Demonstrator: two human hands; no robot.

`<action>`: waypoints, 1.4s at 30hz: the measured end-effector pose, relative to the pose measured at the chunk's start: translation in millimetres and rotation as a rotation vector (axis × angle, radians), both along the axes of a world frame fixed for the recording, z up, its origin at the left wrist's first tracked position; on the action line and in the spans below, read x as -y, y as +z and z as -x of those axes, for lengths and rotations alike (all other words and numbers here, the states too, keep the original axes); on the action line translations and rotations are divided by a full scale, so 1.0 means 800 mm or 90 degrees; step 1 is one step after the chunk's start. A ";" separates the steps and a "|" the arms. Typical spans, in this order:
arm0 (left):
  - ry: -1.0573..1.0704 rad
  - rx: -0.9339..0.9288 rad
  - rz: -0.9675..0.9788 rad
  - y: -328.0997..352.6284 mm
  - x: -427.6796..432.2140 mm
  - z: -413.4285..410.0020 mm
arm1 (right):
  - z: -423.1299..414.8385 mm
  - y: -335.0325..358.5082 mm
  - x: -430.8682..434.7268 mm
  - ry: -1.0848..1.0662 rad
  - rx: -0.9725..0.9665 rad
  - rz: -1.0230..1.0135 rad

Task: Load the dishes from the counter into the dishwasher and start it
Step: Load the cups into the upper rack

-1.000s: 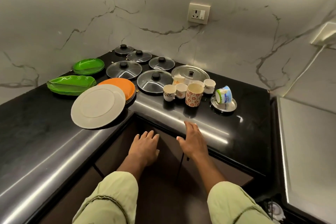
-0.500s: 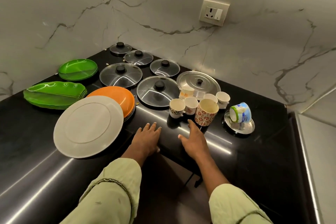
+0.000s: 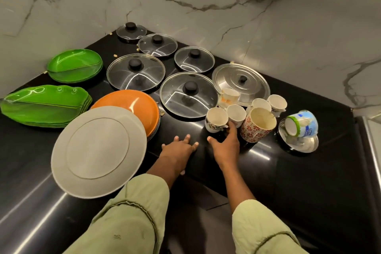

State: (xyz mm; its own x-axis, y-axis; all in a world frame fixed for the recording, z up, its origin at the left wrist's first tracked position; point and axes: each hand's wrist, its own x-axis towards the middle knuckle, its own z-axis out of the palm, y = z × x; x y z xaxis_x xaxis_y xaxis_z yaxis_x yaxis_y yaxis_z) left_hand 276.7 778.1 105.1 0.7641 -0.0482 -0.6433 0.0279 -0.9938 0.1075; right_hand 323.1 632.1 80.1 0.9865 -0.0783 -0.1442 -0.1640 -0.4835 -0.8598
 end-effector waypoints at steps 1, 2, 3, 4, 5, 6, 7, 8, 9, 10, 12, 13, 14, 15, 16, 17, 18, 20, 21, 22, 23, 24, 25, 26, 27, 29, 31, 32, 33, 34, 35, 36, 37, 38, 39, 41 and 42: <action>-0.003 -0.002 -0.002 -0.001 0.000 -0.001 | 0.001 -0.003 -0.003 -0.013 0.009 -0.004; -0.008 -0.003 -0.003 -0.002 -0.001 -0.001 | 0.003 -0.006 -0.005 -0.025 0.016 -0.002; -0.012 -0.004 -0.004 -0.002 -0.001 -0.002 | 0.005 -0.007 -0.006 -0.031 0.023 0.003; -0.016 -0.003 -0.006 -0.002 -0.002 -0.002 | 0.006 -0.008 -0.008 -0.032 0.029 0.010; -0.018 -0.001 -0.006 -0.002 -0.002 -0.002 | 0.006 -0.008 -0.010 -0.033 0.036 0.017; -0.020 0.004 -0.007 -0.002 -0.002 -0.002 | 0.005 -0.008 -0.012 -0.034 0.043 0.021; -0.019 0.006 -0.006 -0.002 -0.001 -0.002 | 0.002 -0.007 -0.015 -0.033 0.050 0.022; -0.018 0.006 -0.003 -0.002 -0.001 -0.002 | -0.001 -0.005 -0.018 -0.031 0.054 0.024; -0.018 0.005 -0.001 -0.001 -0.001 -0.002 | -0.005 -0.003 -0.022 -0.027 0.057 0.024; -0.017 0.004 0.002 -0.001 -0.001 -0.002 | -0.009 -0.002 -0.026 -0.025 0.059 0.026; -0.016 0.003 0.003 -0.002 -0.002 -0.003 | -0.015 0.000 -0.035 -0.033 0.066 0.031; -0.015 0.003 0.004 -0.002 -0.002 -0.003 | -0.017 -0.001 -0.038 -0.039 0.071 0.033; -0.014 0.002 0.005 -0.003 -0.002 -0.004 | -0.018 -0.001 -0.040 -0.045 0.073 0.035; -0.014 0.002 0.005 -0.003 -0.002 -0.005 | -0.018 -0.003 -0.042 -0.050 0.073 0.037; -0.014 0.001 0.004 -0.003 -0.002 -0.005 | -0.018 -0.004 -0.043 -0.052 0.073 0.037; -0.015 0.000 0.002 -0.003 -0.002 -0.006 | -0.016 -0.006 -0.042 -0.053 0.073 0.033; -0.016 -0.001 0.000 -0.002 -0.002 -0.006 | -0.014 -0.006 -0.041 -0.050 0.073 0.023; -0.013 0.002 -0.001 -0.001 -0.002 -0.006 | -0.005 -0.006 -0.035 -0.033 0.073 -0.004; -0.009 0.004 0.000 0.000 -0.001 -0.004 | 0.001 -0.005 -0.030 -0.023 0.070 -0.015; -0.004 0.008 0.000 0.001 0.000 -0.003 | 0.009 -0.003 -0.024 -0.017 0.068 -0.021; -0.001 0.012 -0.002 0.002 0.002 -0.002 | 0.017 -0.001 -0.017 -0.013 0.068 -0.025; 0.002 0.016 -0.004 0.003 0.002 -0.001 | 0.024 0.000 -0.010 -0.011 0.067 -0.024; 0.003 0.022 -0.006 0.005 0.004 0.001 | 0.033 0.002 -0.002 -0.013 0.067 -0.025; 0.005 0.027 -0.005 0.007 0.004 0.003 | 0.041 0.004 0.007 -0.014 0.068 -0.026; 0.004 0.031 -0.005 0.009 0.005 0.006 | 0.051 0.006 0.016 -0.017 0.067 -0.028; 0.013 0.044 0.000 0.008 0.005 0.015 | 0.068 0.008 0.035 -0.018 0.060 -0.030; 0.035 0.081 0.003 0.004 0.012 0.031 | 0.089 0.009 0.055 -0.010 0.058 -0.033; 0.047 0.109 0.001 0.001 0.021 0.043 | 0.099 0.009 0.065 -0.004 0.061 -0.033; 0.054 0.139 -0.002 -0.002 0.033 0.057 | 0.108 0.009 0.074 0.001 0.065 -0.036; 0.057 0.165 0.000 -0.005 0.045 0.072 | 0.115 0.008 0.082 0.003 0.068 -0.039; 0.060 0.188 0.006 -0.008 0.061 0.090 | 0.124 0.008 0.092 0.007 0.072 -0.043; 0.066 0.210 0.015 -0.011 0.076 0.108 | 0.133 0.010 0.102 0.014 0.077 -0.047; 0.075 0.229 0.023 -0.013 0.089 0.127 | 0.143 0.011 0.112 0.021 0.082 -0.053; 0.087 0.241 0.029 -0.013 0.101 0.145 | 0.152 0.013 0.122 0.030 0.088 -0.057; 0.095 0.247 0.033 -0.014 0.110 0.160 | 0.160 0.014 0.131 0.037 0.094 -0.055; 0.096 0.261 0.026 -0.014 0.131 0.194 | 0.182 0.014 0.154 0.045 0.110 -0.046; 0.100 0.272 0.024 -0.012 0.141 0.210 | 0.194 0.014 0.166 0.050 0.119 -0.040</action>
State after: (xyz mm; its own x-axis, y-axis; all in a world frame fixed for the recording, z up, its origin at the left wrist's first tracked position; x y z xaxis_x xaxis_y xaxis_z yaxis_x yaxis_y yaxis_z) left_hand 108.8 665.6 95.2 0.9604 0.0721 -0.2691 0.1234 -0.9761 0.1789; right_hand 167.7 499.4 91.1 0.9992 0.0035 0.0392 0.0368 -0.4324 -0.9010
